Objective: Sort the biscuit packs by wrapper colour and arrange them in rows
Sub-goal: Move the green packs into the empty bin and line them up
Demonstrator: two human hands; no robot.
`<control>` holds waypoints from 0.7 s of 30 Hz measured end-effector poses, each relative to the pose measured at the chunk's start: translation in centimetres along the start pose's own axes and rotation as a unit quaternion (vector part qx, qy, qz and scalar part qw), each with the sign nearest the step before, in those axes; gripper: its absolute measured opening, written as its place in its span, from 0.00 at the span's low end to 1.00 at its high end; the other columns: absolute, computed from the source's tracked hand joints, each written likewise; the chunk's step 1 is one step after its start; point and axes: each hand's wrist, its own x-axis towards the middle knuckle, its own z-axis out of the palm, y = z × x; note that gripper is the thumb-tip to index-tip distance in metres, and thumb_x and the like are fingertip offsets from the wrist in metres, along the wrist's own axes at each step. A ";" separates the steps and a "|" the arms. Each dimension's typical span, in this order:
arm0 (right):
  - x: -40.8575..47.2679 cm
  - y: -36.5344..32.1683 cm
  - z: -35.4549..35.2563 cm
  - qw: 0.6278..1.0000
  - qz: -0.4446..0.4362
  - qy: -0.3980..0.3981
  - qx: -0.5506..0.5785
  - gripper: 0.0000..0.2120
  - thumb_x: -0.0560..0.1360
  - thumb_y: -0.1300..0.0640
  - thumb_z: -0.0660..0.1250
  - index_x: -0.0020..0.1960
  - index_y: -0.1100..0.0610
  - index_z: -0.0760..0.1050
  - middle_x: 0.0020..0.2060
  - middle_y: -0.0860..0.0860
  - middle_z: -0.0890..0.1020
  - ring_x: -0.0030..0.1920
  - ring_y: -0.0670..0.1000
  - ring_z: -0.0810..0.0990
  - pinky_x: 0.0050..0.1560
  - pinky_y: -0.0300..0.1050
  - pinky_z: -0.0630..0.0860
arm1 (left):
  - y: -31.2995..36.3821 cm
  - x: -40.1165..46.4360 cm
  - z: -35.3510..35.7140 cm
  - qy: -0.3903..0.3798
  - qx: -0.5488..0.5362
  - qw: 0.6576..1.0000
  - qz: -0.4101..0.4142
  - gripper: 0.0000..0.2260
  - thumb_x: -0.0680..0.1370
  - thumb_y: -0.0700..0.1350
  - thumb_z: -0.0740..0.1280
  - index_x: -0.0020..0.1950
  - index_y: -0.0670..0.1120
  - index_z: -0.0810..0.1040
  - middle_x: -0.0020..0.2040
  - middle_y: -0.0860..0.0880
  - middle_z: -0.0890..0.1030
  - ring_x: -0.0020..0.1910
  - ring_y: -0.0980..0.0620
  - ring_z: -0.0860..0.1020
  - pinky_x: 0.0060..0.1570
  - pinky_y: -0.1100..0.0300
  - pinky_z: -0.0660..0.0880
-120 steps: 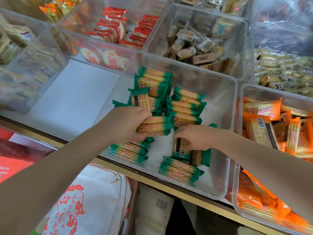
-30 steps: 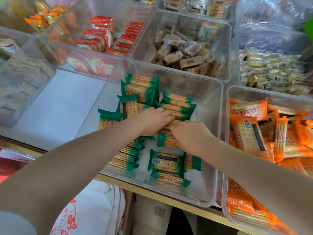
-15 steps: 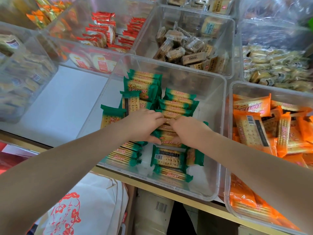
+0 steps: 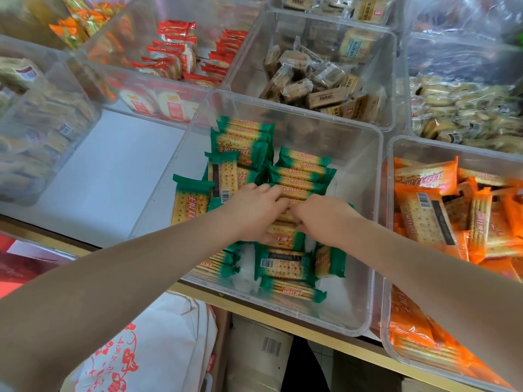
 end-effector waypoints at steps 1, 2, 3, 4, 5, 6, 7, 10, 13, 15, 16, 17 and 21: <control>-0.2 0.2 -0.1 1.000 0.005 0.011 0.023 0.04 0.79 0.58 0.59 0.52 0.56 0.71 0.44 0.51 0.75 0.46 0.54 0.78 0.38 0.47 0.73 | 0.3 0.2 0.1 0.003 0.007 1.000 -0.005 0.33 0.71 0.61 0.67 0.69 0.46 0.62 0.64 0.46 0.67 0.61 0.46 0.68 0.56 0.52 0.67; -0.6 0.4 -0.3 0.999 0.006 0.026 0.030 0.04 0.79 0.55 0.59 0.51 0.55 0.70 0.44 0.50 0.76 0.46 0.54 0.78 0.38 0.47 0.74 | 0.4 0.3 0.3 0.010 0.014 1.000 -0.008 0.32 0.71 0.59 0.68 0.68 0.46 0.62 0.64 0.46 0.66 0.61 0.46 0.68 0.56 0.52 0.67; -1.0 0.5 -0.4 0.999 -0.003 0.035 0.026 0.04 0.79 0.54 0.59 0.49 0.54 0.69 0.45 0.50 0.76 0.46 0.53 0.78 0.39 0.47 0.75 | 0.6 0.4 0.4 0.017 0.018 1.000 -0.011 0.31 0.72 0.57 0.68 0.68 0.45 0.61 0.64 0.45 0.66 0.61 0.46 0.68 0.55 0.53 0.67; -1.5 0.5 -0.5 0.999 -0.018 0.033 0.023 0.05 0.79 0.52 0.58 0.47 0.53 0.67 0.45 0.50 0.76 0.46 0.53 0.78 0.42 0.48 0.76 | 0.6 0.4 0.4 0.022 0.021 0.999 -0.014 0.30 0.72 0.56 0.68 0.68 0.45 0.61 0.64 0.45 0.66 0.61 0.45 0.67 0.55 0.53 0.67; -2.0 0.3 -0.5 0.999 -0.044 0.011 0.023 0.05 0.79 0.52 0.58 0.46 0.53 0.68 0.46 0.50 0.76 0.46 0.52 0.78 0.45 0.49 0.77 | 0.6 0.4 0.4 0.024 0.024 0.999 -0.017 0.30 0.73 0.55 0.68 0.68 0.45 0.61 0.64 0.45 0.66 0.61 0.45 0.68 0.54 0.53 0.67; -2.5 -0.1 -0.4 0.997 -0.075 -0.019 0.026 0.05 0.79 0.53 0.58 0.47 0.53 0.70 0.46 0.50 0.77 0.46 0.52 0.77 0.47 0.50 0.78 | 0.6 0.5 0.4 0.025 0.028 0.999 -0.018 0.29 0.73 0.55 0.68 0.68 0.45 0.61 0.64 0.45 0.66 0.60 0.45 0.68 0.53 0.53 0.67; -2.7 -0.5 0.0 0.993 -0.104 -0.052 0.024 0.06 0.79 0.53 0.58 0.49 0.54 0.72 0.46 0.50 0.77 0.47 0.52 0.77 0.49 0.51 0.77 | 0.6 0.4 0.4 0.025 0.032 0.999 -0.016 0.29 0.73 0.54 0.68 0.67 0.44 0.61 0.63 0.45 0.66 0.60 0.45 0.68 0.52 0.53 0.67; -2.6 -1.8 1.9 0.986 -0.129 -0.105 0.018 0.08 0.79 0.59 0.58 0.56 0.58 0.73 0.50 0.53 0.78 0.49 0.54 0.78 0.50 0.51 0.77 | 0.3 0.2 0.3 0.026 0.039 0.999 -0.005 0.29 0.73 0.53 0.68 0.68 0.45 0.62 0.63 0.46 0.67 0.59 0.46 0.69 0.51 0.54 0.66; -1.9 -3.0 3.5 0.988 -0.094 -0.122 0.011 0.12 0.78 0.61 0.58 0.61 0.60 0.69 0.55 0.56 0.74 0.54 0.56 0.75 0.52 0.51 0.76 | -0.1 -0.2 -0.1 0.022 0.049 0.999 0.001 0.26 0.74 0.52 0.66 0.69 0.44 0.63 0.64 0.46 0.68 0.59 0.46 0.69 0.52 0.54 0.67; -1.5 -3.4 3.8 0.990 -0.059 -0.124 0.020 0.15 0.78 0.61 0.59 0.64 0.61 0.67 0.57 0.57 0.71 0.57 0.57 0.72 0.54 0.52 0.74 | -0.5 -0.6 -0.5 0.018 0.041 0.999 0.010 0.24 0.76 0.49 0.65 0.69 0.44 0.63 0.64 0.46 0.69 0.60 0.47 0.69 0.54 0.54 0.68; -1.4 -3.5 3.6 0.992 -0.041 -0.118 0.028 0.14 0.78 0.60 0.59 0.63 0.61 0.68 0.57 0.57 0.71 0.57 0.57 0.72 0.54 0.51 0.74 | -0.7 -0.9 -0.6 0.014 0.029 0.999 0.021 0.23 0.76 0.49 0.65 0.69 0.45 0.63 0.64 0.46 0.69 0.60 0.48 0.69 0.55 0.54 0.68; -1.3 -3.5 3.5 0.993 -0.026 -0.111 0.039 0.13 0.78 0.60 0.60 0.61 0.61 0.69 0.57 0.57 0.72 0.57 0.57 0.73 0.53 0.51 0.74 | -0.9 -1.4 -0.8 0.010 0.012 0.999 0.031 0.23 0.77 0.49 0.64 0.69 0.45 0.63 0.64 0.47 0.69 0.61 0.49 0.68 0.56 0.55 0.69; -2.0 -2.8 2.3 0.988 -0.025 -0.121 0.088 0.09 0.75 0.55 0.66 0.52 0.57 0.69 0.52 0.53 0.76 0.46 0.52 0.73 0.45 0.47 0.73 | -1.7 -4.0 -0.9 0.023 -0.087 0.996 0.028 0.21 0.78 0.51 0.62 0.70 0.48 0.65 0.66 0.50 0.69 0.63 0.52 0.67 0.61 0.56 0.69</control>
